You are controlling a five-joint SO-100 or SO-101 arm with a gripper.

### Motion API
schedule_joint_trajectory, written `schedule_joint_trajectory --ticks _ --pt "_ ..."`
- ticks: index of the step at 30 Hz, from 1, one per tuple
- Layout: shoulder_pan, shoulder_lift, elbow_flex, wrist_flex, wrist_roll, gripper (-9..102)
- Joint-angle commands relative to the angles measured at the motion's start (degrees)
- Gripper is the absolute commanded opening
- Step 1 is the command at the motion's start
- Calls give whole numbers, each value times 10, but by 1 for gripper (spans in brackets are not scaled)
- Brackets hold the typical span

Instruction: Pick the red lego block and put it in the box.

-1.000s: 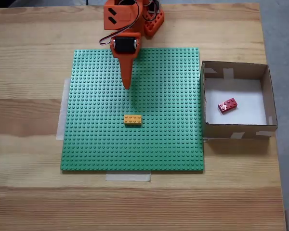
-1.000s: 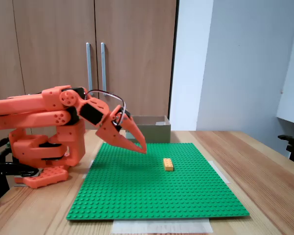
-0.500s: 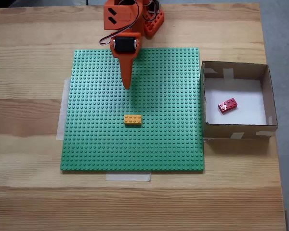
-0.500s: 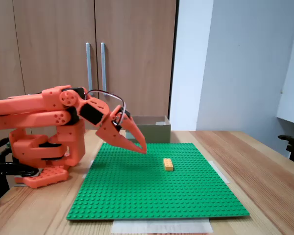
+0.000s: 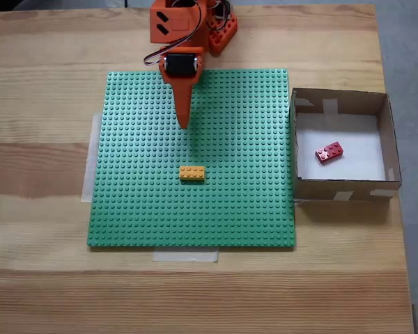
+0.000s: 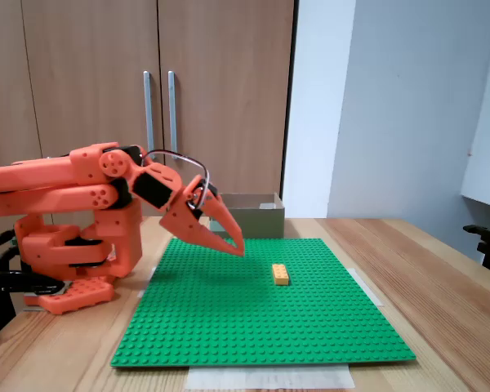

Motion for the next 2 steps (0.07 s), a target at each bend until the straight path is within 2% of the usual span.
schedule_joint_trajectory --ticks 1,2 --pt "4 4 3 2 -4 -1" --pt "4 4 3 2 -4 -1"
